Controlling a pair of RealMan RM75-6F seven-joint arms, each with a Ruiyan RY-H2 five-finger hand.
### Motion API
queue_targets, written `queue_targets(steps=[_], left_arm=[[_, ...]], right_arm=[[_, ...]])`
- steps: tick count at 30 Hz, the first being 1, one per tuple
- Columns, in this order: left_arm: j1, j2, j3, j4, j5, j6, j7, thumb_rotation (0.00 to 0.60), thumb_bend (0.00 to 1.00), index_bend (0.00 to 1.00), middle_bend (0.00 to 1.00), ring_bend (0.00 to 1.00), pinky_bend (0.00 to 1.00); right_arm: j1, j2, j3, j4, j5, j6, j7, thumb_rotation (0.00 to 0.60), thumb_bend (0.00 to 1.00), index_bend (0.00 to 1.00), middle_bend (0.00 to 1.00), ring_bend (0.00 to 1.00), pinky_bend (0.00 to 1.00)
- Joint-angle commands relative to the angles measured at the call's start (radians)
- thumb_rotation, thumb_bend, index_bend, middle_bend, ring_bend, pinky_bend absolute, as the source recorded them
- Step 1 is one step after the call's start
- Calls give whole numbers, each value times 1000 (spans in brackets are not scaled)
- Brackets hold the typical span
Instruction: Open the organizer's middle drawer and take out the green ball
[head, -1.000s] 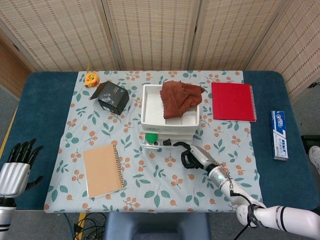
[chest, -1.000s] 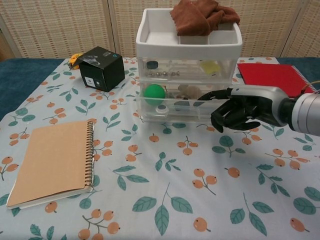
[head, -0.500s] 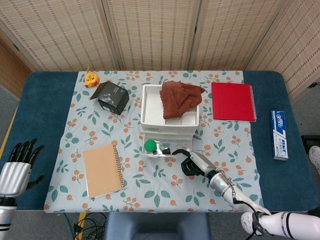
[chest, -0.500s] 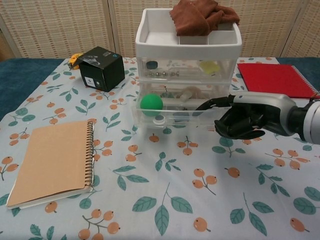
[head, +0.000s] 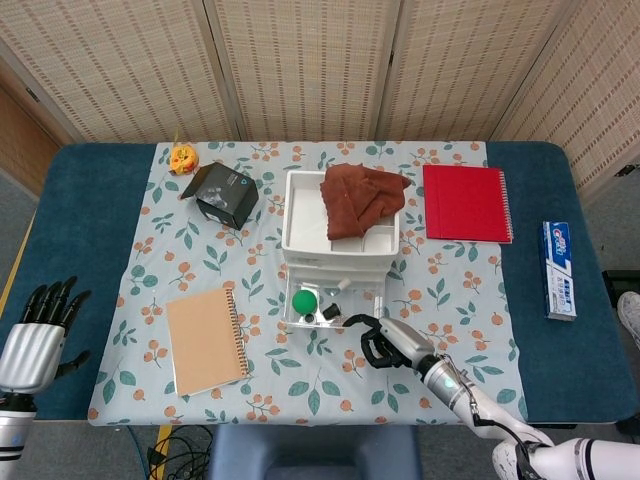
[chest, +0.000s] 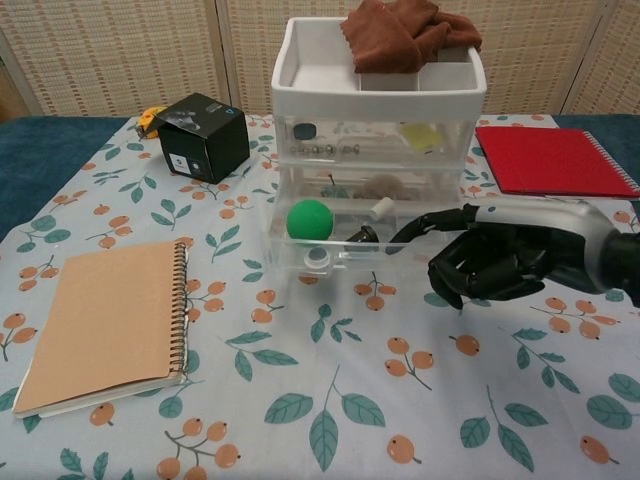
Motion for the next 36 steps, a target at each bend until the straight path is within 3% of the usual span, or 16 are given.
queue_targets(steps=[1,6,13,20,23,29,36], left_arm=[[-1,-1,0,0,-1,-2,0,600,133,144,44,45,59],[-3,0,-2,-1,2,1,-1,600,132,144,44,45,60],[-2,2,-2,-4,3,5,0,600,132,144,44,45,60],[-1,8,-6,-11,6,16,1,600,133,144,44,45,60],[1,9,-5,-12,8,21,0,600,133,144,44,45,60],[9,11,-3,-9,8,31,-8,600,133,145,44,45,59],[21,11,0,1,4,42,-21,600,133,144,44,45,60]], right_arm=[[-6,12,-7,-11,-17,4,5,600,690,216,683,861,1000],[-18,33,-14,-20,-58,21,18,600,689,3,662,856,1000],[-30,74,-21,-39,-110,51,20,600,690,0,654,855,1000],[11,156,24,-78,-168,68,-53,600,683,4,654,855,1000],[54,181,60,-76,-163,63,-152,600,641,67,664,855,1000],[168,191,117,-54,-60,0,-365,600,467,266,718,871,1000],[290,139,117,4,32,-31,-619,600,407,393,774,920,1000]])
